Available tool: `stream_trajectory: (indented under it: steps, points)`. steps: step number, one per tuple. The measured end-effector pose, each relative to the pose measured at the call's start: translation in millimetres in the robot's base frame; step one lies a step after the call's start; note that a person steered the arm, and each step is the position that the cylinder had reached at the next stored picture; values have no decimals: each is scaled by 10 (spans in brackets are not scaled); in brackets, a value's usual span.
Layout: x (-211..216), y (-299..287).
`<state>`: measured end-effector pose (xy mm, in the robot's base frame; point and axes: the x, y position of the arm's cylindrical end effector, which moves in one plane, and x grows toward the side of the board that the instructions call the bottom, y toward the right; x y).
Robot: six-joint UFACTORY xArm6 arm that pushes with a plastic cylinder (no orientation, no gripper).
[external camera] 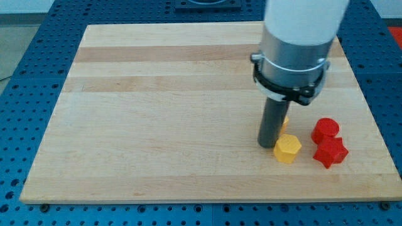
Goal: Move yellow heart closer to yellow hexagon
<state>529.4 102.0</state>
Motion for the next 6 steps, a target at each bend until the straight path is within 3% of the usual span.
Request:
stream_trajectory:
  steps: [1, 2, 3, 4, 6]
  points:
    - [-18, -289]
    - [-314, -627]
    - [-771, -651]
    - [-967, -324]
    - [-754, -117]
